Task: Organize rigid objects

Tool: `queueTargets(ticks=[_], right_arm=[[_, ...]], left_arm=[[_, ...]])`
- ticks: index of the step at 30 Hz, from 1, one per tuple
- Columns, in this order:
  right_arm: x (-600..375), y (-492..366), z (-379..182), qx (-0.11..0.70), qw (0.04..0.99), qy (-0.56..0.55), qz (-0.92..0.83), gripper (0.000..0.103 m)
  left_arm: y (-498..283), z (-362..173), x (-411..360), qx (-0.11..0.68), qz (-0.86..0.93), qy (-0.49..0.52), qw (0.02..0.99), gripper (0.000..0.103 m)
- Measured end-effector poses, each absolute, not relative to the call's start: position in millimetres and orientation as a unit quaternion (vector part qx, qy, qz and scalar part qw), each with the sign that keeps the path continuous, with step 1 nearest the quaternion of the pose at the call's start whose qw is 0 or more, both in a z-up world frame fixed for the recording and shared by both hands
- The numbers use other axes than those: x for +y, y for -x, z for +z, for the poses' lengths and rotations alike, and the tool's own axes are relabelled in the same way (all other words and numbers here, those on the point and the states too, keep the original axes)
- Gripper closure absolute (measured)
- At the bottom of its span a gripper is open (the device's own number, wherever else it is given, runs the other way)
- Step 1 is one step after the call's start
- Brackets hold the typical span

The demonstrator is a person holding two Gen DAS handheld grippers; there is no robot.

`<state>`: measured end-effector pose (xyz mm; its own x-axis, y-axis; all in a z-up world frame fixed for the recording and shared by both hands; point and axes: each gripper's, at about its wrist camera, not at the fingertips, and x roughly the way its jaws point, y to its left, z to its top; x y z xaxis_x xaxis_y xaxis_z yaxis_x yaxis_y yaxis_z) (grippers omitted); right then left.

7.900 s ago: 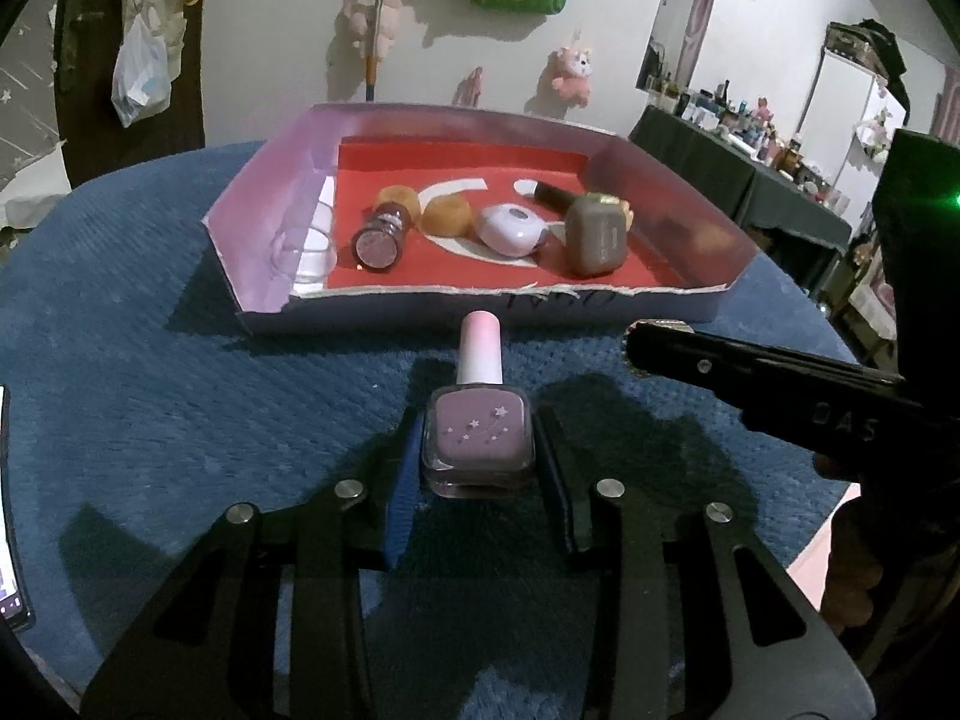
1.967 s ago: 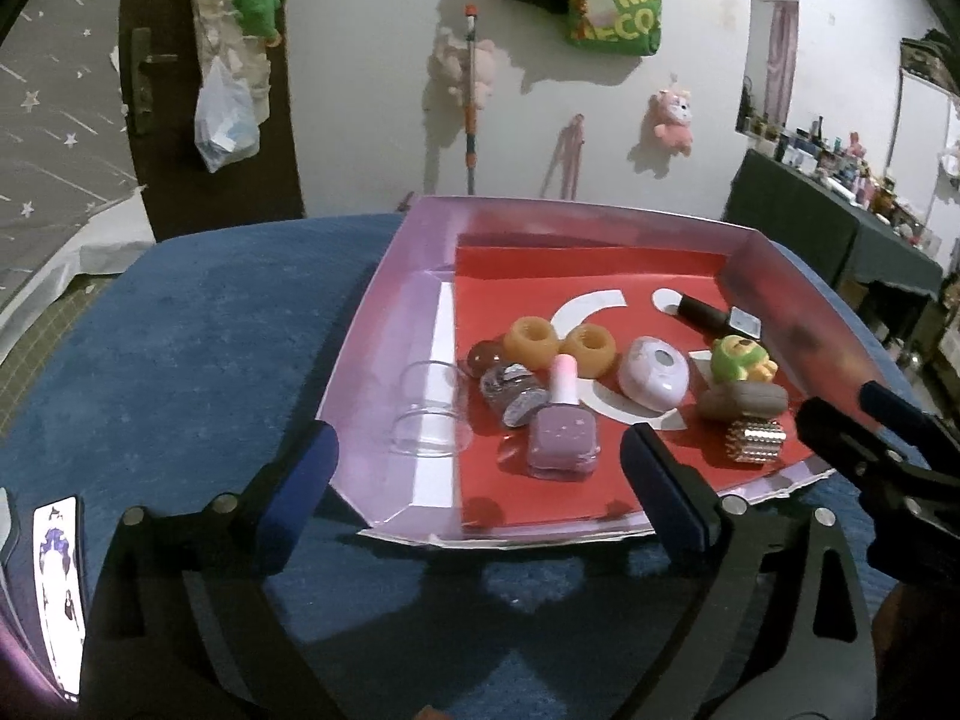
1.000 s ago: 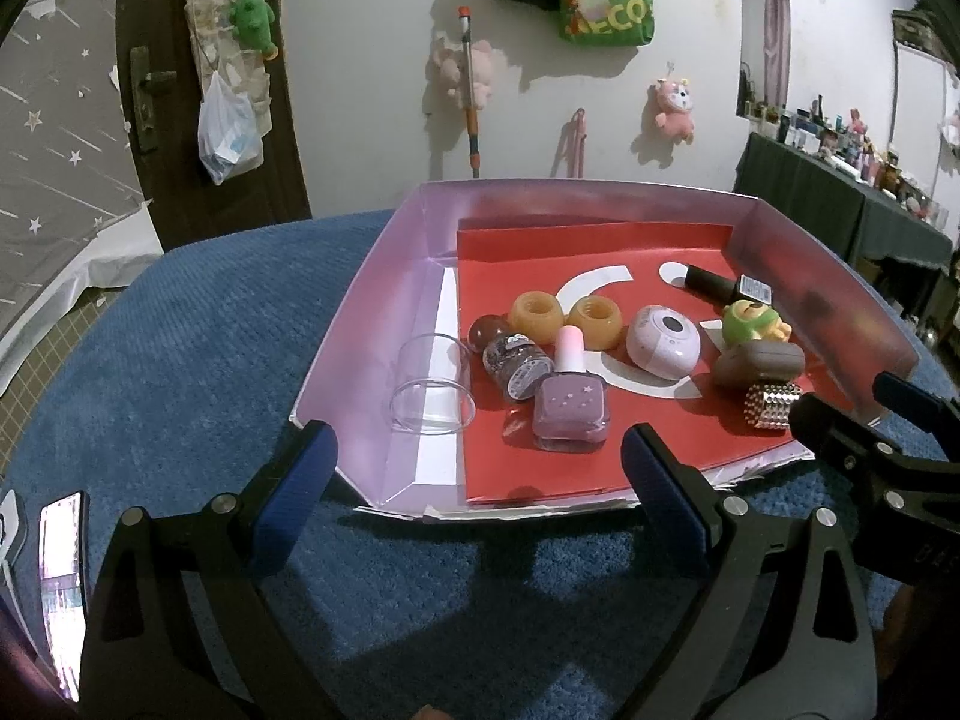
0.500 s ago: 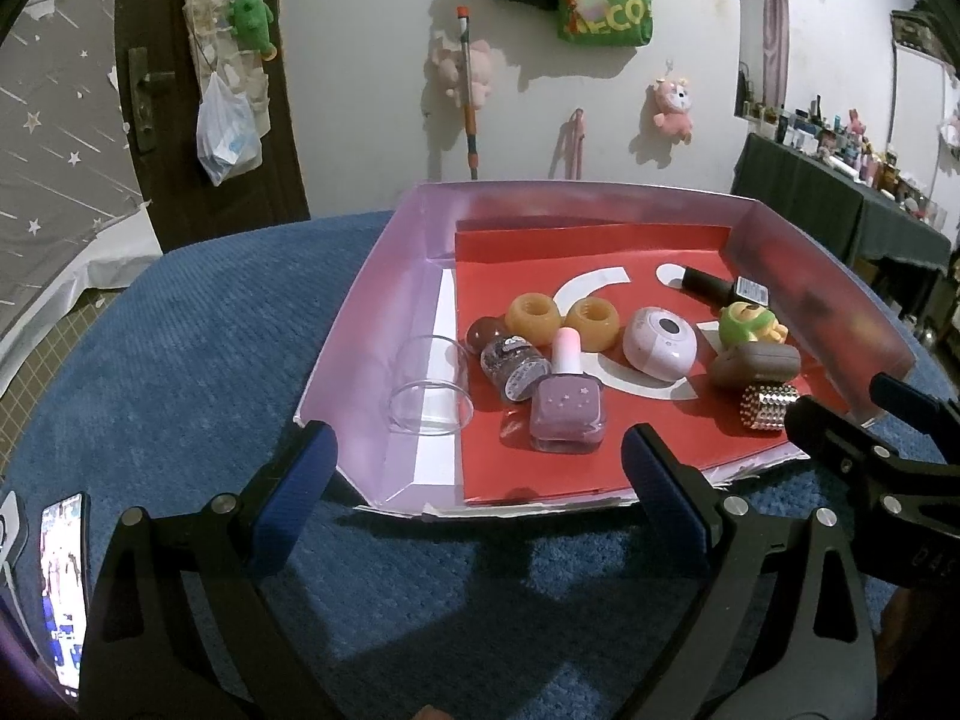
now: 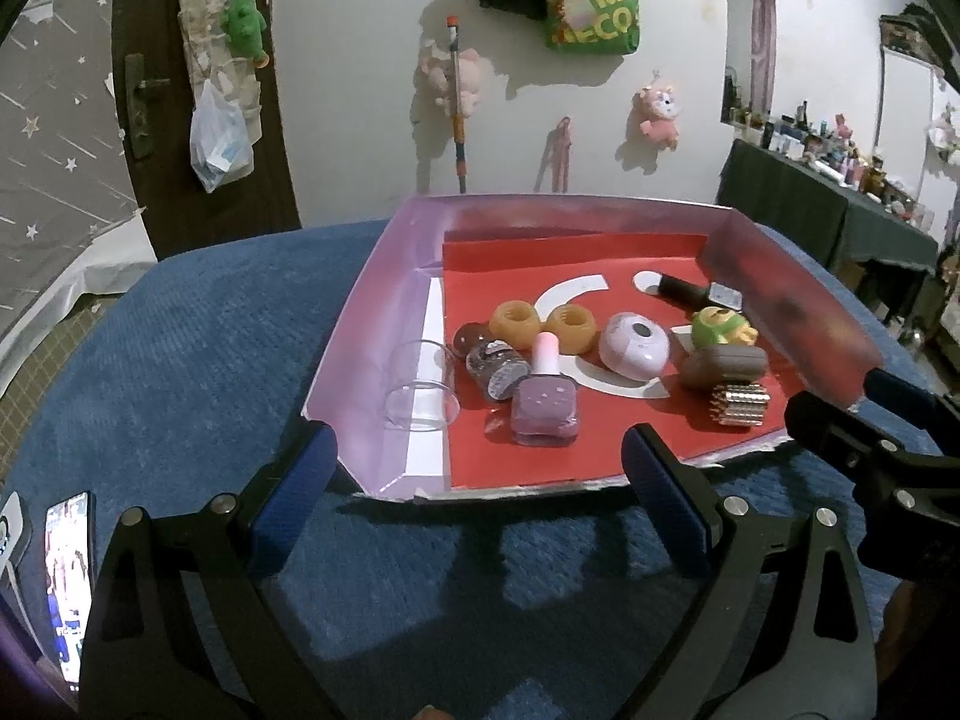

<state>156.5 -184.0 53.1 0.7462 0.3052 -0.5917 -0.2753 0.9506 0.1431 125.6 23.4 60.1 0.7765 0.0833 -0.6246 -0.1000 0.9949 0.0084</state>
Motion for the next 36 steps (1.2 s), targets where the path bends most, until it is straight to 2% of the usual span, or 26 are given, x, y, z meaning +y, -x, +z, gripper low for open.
queueTargets(ticks=[12, 36], right_arm=[[-185.6, -127.3, 59.1, 0.332, 0.928, -0.016, 0.170, 0.000], [-200.8, -109.4, 11.3, 0.401, 0.902, -0.009, 0.160, 0.000]], left_arm=[[-102.4, 51.7, 16.7, 0.355, 0.018, 0.024, 0.934, 0.006], [-91.6, 14.2, 20.0, 0.412, -0.004, 0.042, 0.910, 0.006]])
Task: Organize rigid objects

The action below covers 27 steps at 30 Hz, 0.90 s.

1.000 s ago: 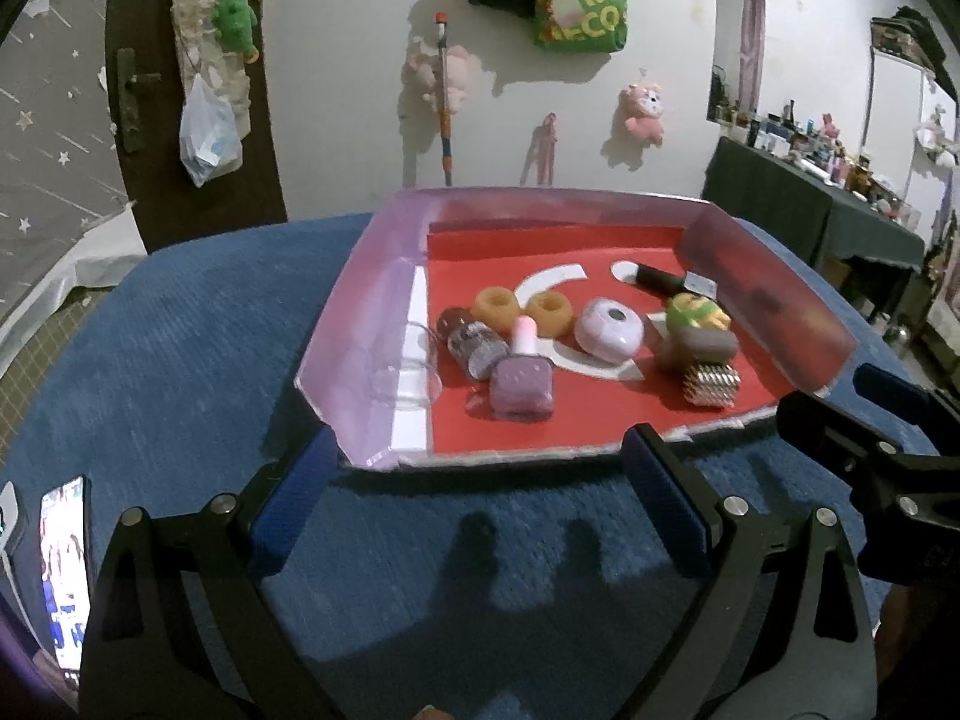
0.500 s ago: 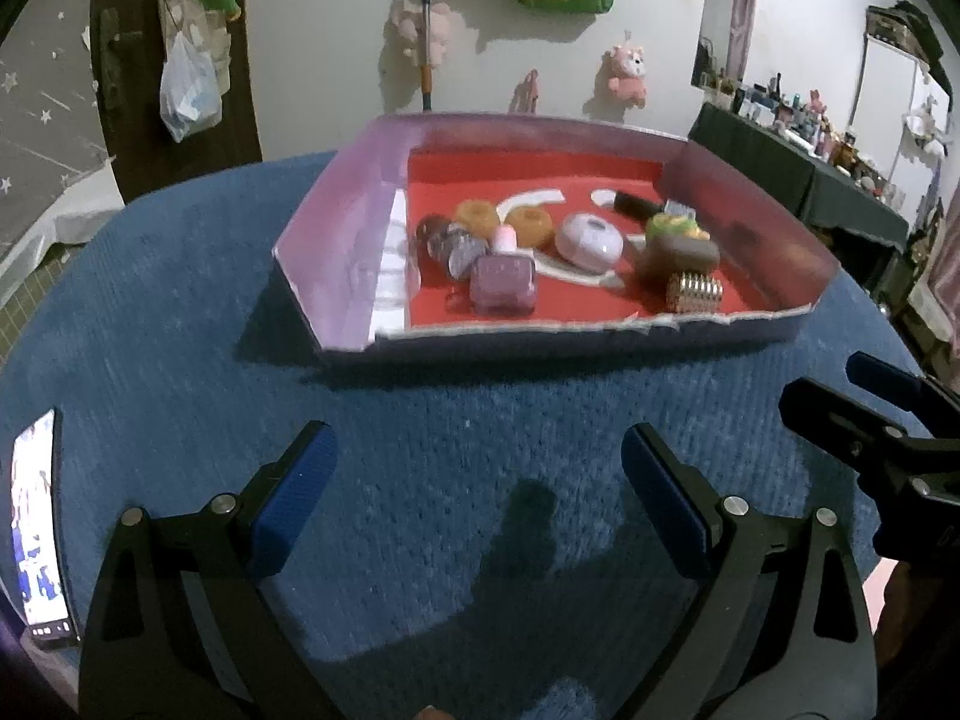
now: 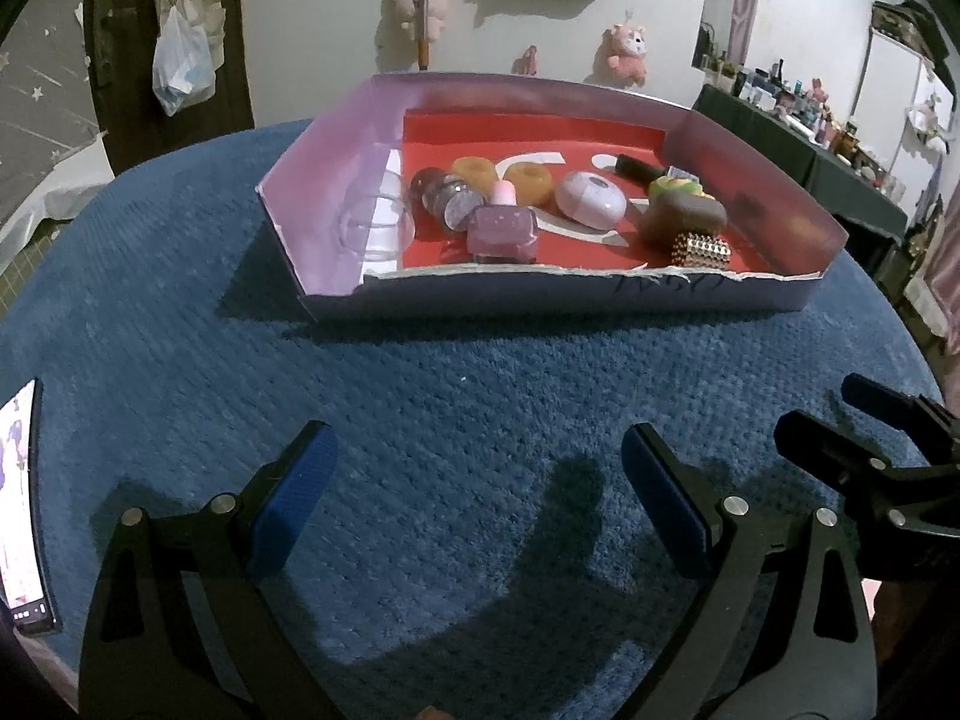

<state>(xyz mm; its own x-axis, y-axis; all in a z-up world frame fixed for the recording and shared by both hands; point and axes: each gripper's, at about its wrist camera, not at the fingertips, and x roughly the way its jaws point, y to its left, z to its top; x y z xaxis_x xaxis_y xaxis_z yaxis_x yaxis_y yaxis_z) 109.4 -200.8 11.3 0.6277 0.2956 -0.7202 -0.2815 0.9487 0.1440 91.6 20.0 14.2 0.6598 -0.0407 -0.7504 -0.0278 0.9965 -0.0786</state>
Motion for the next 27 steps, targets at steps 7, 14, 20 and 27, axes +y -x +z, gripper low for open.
queueTargets(ticks=[7, 14, 20, 27], right_arm=[[-202.1, -110.3, 5.2, 0.405, 0.902, -0.004, 0.153, 0.000], [-201.2, -108.8, 2.4, 0.403, 0.903, 0.011, 0.147, 0.000], [-202.4, -106.6, -0.7, 0.398, 0.908, 0.027, 0.129, 0.000], [-198.0, -105.4, -3.4, 0.395, 0.909, 0.051, 0.121, 0.000]], left_arm=[[-91.6, 9.6, 19.2, 0.422, -0.005, 0.041, 0.906, 0.006], [-92.1, 8.7, 15.3, 0.424, 0.000, 0.031, 0.905, 0.004], [-92.4, 6.3, 11.3, 0.424, 0.002, 0.016, 0.906, 0.000], [-92.7, 6.4, 12.0, 0.427, 0.002, 0.016, 0.904, 0.000]])
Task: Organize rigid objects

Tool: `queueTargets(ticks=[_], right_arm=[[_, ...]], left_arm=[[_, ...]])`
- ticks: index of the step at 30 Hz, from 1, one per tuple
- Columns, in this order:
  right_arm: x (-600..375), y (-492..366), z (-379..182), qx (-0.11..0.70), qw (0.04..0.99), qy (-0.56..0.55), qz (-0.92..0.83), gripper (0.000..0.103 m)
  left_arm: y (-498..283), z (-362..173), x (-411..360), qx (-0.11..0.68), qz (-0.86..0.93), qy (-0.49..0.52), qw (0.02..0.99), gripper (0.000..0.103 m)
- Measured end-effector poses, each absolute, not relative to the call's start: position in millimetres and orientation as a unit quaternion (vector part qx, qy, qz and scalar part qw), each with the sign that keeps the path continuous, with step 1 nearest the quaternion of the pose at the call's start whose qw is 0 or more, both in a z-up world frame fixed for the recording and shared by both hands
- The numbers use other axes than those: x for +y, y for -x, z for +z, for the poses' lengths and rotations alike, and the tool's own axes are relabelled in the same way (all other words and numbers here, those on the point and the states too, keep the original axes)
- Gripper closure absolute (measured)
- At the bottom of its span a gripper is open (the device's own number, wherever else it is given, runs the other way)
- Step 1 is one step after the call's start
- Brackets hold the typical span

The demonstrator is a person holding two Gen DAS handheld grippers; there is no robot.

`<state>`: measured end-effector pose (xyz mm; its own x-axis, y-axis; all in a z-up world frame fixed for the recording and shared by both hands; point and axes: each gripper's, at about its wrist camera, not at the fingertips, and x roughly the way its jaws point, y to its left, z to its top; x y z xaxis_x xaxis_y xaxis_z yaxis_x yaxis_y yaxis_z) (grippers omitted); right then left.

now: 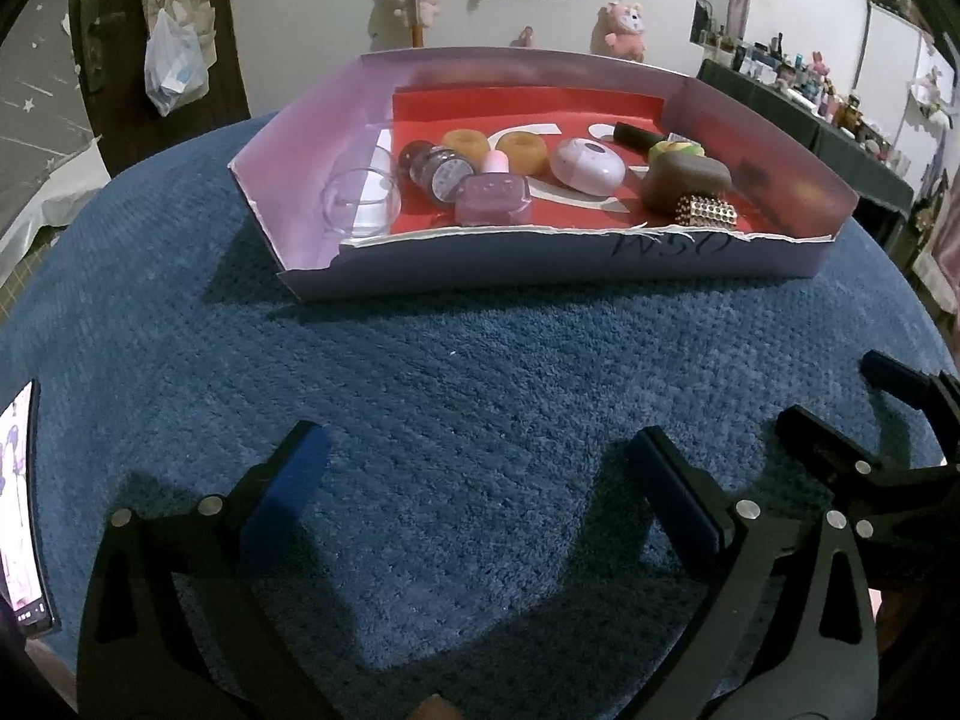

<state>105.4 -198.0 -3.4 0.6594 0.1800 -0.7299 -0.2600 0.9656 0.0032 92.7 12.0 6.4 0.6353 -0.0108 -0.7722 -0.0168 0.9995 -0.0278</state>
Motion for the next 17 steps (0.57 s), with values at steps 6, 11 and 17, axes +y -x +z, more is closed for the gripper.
queueTargets(ticks=[6, 11, 17], right_arm=[[-196.6, -105.1, -4.4, 0.392, 0.911, 0.055, 0.117, 0.000], [-196.2, -105.0, -4.3, 0.391, 0.911, 0.055, 0.117, 0.000], [-196.2, -105.0, -4.4, 0.391, 0.911, 0.055, 0.117, 0.000]], left_arm=[[-94.2, 6.8, 10.9, 0.428, -0.002, 0.010, 0.904, 0.000], [-94.0, 6.8, 10.0, 0.428, -0.002, 0.011, 0.904, 0.000], [-93.4, 6.9, 9.0, 0.427, -0.002, 0.010, 0.904, 0.000]])
